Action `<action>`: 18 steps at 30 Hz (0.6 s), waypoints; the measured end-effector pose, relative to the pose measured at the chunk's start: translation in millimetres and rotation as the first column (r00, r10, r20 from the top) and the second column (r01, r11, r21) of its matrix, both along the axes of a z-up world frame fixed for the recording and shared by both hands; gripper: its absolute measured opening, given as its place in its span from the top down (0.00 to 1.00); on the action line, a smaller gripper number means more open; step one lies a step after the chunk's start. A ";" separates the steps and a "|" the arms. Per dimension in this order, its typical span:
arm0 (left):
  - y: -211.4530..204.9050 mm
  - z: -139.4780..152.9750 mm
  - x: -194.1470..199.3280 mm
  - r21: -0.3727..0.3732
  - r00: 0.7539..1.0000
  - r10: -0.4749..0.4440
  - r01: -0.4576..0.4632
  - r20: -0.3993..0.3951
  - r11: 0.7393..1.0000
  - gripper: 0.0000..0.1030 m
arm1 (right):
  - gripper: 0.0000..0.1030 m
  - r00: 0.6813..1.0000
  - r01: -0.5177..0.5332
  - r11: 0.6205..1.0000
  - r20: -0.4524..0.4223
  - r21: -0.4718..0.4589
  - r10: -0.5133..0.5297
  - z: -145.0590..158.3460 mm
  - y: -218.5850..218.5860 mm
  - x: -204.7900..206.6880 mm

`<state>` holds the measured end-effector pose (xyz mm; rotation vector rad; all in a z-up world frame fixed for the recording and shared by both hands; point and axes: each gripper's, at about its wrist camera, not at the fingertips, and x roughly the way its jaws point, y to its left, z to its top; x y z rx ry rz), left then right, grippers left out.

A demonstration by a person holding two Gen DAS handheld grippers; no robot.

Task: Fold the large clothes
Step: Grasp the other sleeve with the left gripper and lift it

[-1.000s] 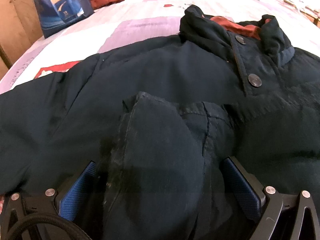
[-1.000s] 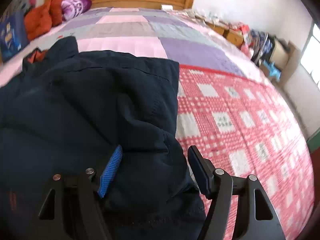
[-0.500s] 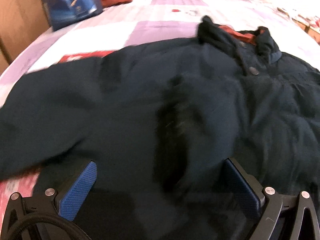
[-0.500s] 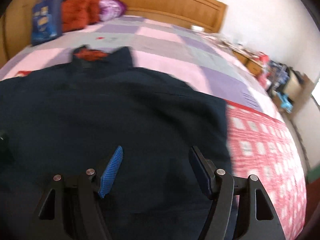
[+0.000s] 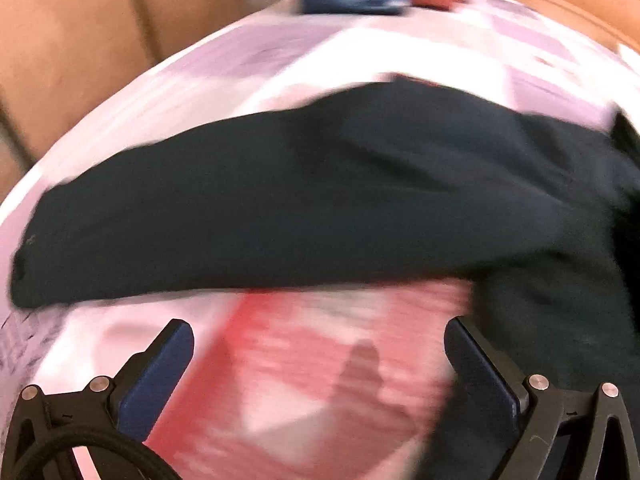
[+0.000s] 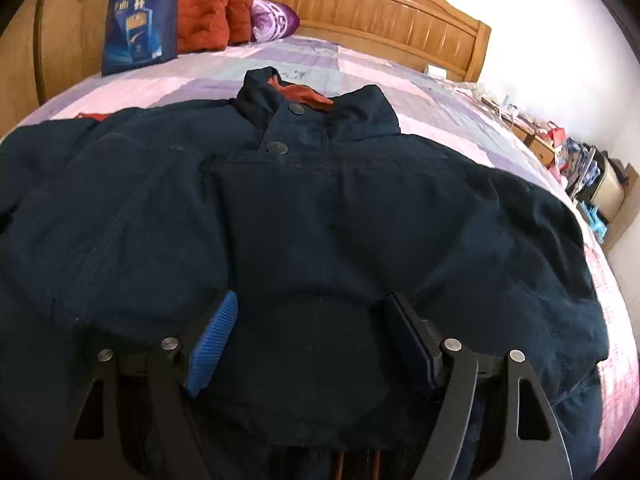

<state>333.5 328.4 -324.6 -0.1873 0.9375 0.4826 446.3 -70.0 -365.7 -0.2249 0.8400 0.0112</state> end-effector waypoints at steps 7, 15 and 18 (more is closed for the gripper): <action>145.6 -28.6 -49.1 -0.109 0.942 0.334 -0.335 -0.031 0.936 0.00 | 0.22 1.000 0.002 1.000 0.008 -0.020 -0.002 -3.2 1.2 -2.2; 221.4 -50.2 -92.3 -0.420 0.869 0.495 -0.443 0.016 0.792 0.00 | 0.22 1.000 0.004 0.999 0.016 -0.050 -0.003 -4.9 2.4 -2.3; 220.3 -55.5 -91.3 -0.497 0.874 0.484 -0.400 0.047 0.770 0.00 | 0.22 1.000 0.004 0.998 0.017 -0.056 -0.003 -5.2 2.4 -2.5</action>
